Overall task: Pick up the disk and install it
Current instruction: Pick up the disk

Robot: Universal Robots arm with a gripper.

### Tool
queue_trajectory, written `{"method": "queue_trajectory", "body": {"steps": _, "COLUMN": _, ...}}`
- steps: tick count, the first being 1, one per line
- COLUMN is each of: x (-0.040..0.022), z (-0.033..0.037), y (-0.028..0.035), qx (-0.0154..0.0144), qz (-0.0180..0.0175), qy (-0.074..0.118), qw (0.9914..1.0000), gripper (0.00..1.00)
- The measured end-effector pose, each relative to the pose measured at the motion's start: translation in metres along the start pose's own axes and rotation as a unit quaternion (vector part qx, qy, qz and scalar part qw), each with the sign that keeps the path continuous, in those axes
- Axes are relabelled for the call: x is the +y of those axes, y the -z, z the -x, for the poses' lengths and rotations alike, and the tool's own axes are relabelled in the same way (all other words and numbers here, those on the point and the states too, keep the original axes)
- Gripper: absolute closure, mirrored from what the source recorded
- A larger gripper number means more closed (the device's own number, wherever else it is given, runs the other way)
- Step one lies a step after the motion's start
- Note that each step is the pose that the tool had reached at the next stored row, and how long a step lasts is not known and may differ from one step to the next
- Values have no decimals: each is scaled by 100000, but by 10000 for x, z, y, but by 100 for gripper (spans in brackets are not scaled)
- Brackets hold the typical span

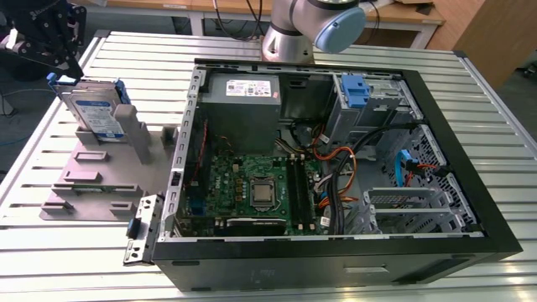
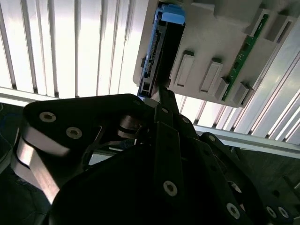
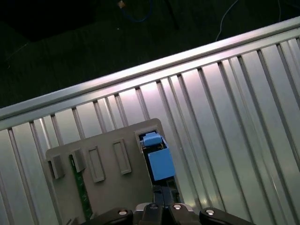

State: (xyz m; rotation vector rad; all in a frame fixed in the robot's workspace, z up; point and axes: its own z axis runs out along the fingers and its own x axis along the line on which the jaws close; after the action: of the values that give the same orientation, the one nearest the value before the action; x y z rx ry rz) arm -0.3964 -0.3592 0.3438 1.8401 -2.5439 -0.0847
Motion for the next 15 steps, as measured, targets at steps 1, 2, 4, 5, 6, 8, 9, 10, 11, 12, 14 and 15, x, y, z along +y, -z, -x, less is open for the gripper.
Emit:
{"method": "queue_trajectory", "body": {"steps": 1, "x": 0, "z": 0, "y": 0, "qx": 16, "qz": 10, "qy": 368, "qw": 99999, "gripper": 89}}
{"method": "queue_trajectory", "body": {"steps": 2, "x": 0, "z": 0, "y": 0, "qx": 33, "qz": 21, "qy": 740, "qw": 99997, "gripper": 89}}
{"method": "queue_trajectory", "body": {"steps": 4, "x": 0, "z": 0, "y": 0, "qx": 67, "qz": 46, "qy": 1494, "qw": 99989, "gripper": 89}}
{"method": "queue_trajectory", "body": {"steps": 5, "x": 0, "z": 0, "y": 0, "qx": 80, "qz": 56, "qy": 1863, "qw": 99983, "gripper": 89}}
{"method": "queue_trajectory", "body": {"steps": 6, "x": 0, "z": 0, "y": 0, "qx": 101, "qz": 71, "qy": 2255, "qw": 99975, "gripper": 89}}
{"method": "queue_trajectory", "body": {"steps": 8, "x": 0, "z": 0, "y": 0, "qx": 134, "qz": 93, "qy": 2998, "qw": 99955, "gripper": 89}}
{"method": "queue_trajectory", "body": {"steps": 9, "x": 0, "z": 0, "y": 0, "qx": 149, "qz": 103, "qy": 3365, "qw": 99943, "gripper": 89}}
{"method": "queue_trajectory", "body": {"steps": 10, "x": 0, "z": 0, "y": 0, "qx": 172, "qz": 121, "qy": 3893, "qw": 99924, "gripper": 89}}
{"method": "queue_trajectory", "body": {"steps": 11, "x": 0, "z": 0, "y": 0, "qx": 244, "qz": 170, "qy": 5489, "qw": 99849, "gripper": 89}}
{"method": "queue_trajectory", "body": {"steps": 12, "x": 0, "z": 0, "y": 0, "qx": 258, "qz": 180, "qy": 5855, "qw": 99828, "gripper": 89}}
{"method": "queue_trajectory", "body": {"steps": 14, "x": 0, "z": 0, "y": 0, "qx": 289, "qz": 201, "qy": 6573, "qw": 99783, "gripper": 89}}
{"method": "queue_trajectory", "body": {"steps": 15, "x": 0, "z": 0, "y": 0, "qx": 309, "qz": 215, "qy": 6959, "qw": 99757, "gripper": 89}}
